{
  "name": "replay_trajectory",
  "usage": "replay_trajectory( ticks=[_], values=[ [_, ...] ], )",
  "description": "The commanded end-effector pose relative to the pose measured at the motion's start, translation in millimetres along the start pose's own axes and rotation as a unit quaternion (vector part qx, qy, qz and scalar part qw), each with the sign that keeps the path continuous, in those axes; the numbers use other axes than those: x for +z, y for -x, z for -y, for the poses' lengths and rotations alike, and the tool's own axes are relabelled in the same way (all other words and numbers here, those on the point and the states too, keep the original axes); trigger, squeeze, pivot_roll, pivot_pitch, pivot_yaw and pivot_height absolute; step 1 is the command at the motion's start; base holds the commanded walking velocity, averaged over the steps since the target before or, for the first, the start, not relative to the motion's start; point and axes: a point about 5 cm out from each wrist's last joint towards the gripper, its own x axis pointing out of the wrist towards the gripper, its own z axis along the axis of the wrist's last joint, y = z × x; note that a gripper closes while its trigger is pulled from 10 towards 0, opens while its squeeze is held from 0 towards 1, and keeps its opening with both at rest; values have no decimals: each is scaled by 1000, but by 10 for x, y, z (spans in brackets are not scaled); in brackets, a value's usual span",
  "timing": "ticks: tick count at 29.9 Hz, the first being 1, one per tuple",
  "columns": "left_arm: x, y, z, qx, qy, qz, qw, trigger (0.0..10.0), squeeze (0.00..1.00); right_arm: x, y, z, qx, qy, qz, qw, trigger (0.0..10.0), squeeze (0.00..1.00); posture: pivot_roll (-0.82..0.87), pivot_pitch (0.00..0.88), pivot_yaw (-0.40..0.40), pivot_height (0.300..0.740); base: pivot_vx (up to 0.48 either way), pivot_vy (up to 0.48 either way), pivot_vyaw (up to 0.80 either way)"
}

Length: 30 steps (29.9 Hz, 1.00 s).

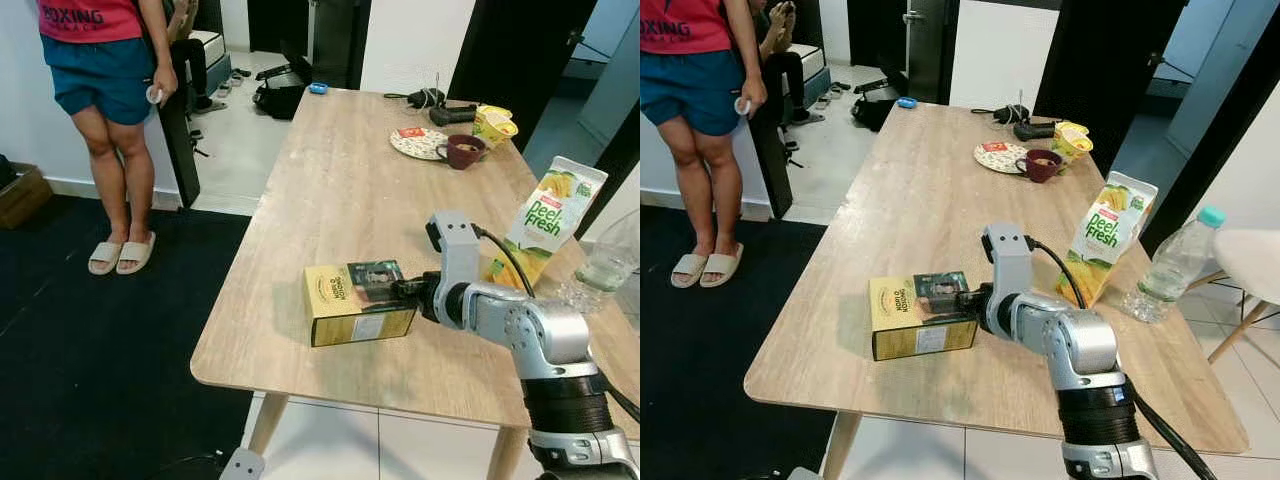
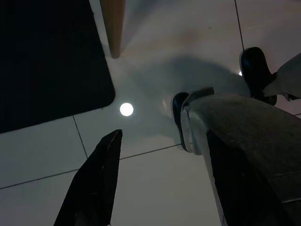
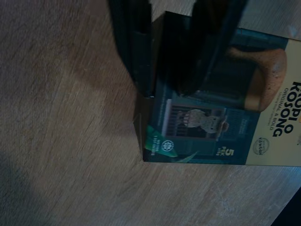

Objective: Restocking fridge

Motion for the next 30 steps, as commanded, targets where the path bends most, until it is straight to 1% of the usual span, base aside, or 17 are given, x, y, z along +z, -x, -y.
replay_trajectory(
  ticks=[1,11,14,15,16,18,19,20,21,22,23,24,25,27,28,29,30],
  values=[
    [-241,-2,314,-51,8,-47,998,10000,0,-299,-79,14,-1,-20,-74,997,0,0,1,0,-154,740,0,0,0],
    [-245,1,304,-49,7,-48,998,10000,0,-255,-94,-8,3,-39,-52,998,0,0,0,0,-149,740,0,0,0],
    [-249,2,300,-48,7,-49,998,10000,0,-194,-107,-32,12,-57,-27,998,0,0,1,0,-148,740,0,0,0],
    [-249,2,300,-48,7,-49,998,10000,0,-194,-107,-32,12,-57,-27,998,0,0,1,0,-148,740,0,0,0],
    [-249,2,300,-48,7,-49,998,10000,0,-138,-110,-61,26,-68,-7,997,0,0,2,0,-146,740,0,0,0],
    [-250,2,300,-49,6,-49,998,10000,0,57,-92,-130,67,-104,63,990,0,0,2,0,-145,740,0,0,0],
    [-250,2,300,-49,6,-49,998,10000,0,57,-92,-130,67,-104,63,990,0,0,2,0,-145,740,0,0,0],
    [-249,2,300,-49,6,-48,998,10000,0,177,-64,-147,85,-123,106,983,2039,0,4,0,-144,740,0,0,0],
    [-247,2,299,-49,6,-48,998,10000,0,267,-36,-139,91,-138,140,976,10000,0,5,0,-141,740,0,0,0],
    [-244,1,297,-48,6,-48,998,10000,0,360,-2,-100,94,-161,177,966,10000,0,7,0,-138,740,0,0,0],
    [-243,1,295,-48,6,-48,998,10000,0,414,21,-69,95,-176,200,959,10000,0,7,0,-138,740,0,0,0],
    [-239,1,291,-48,6,-47,998,10000,0,454,44,-3,83,-183,224,954,10000,0,10,0,-136,740,0,0,0],
    [-237,0,287,-47,5,-47,998,10000,0,475,59,41,75,-186,238,950,10000,0,10,0,-136,740,0,0,0],
    [-229,0,277,-45,5,-46,998,10000,0,466,74,210,34,-185,262,946,10000,0,13,0,-133,740,0,0,0],
    [-224,-1,271,-44,5,-46,998,10000,0,450,80,296,17,-194,270,943,10000,0,13,0,-133,740,0,0,0],
    [-224,-1,271,-44,5,-46,998,10000,0,450,80,296,17,-194,270,943,10000,0,13,0,-133,740,0,0,0],
    [-219,-2,266,-43,5,-45,998,10000,0,434,87,379,2,-204,277,939,10000,0,14,0,-129,740,0,0,0]
  ],
)
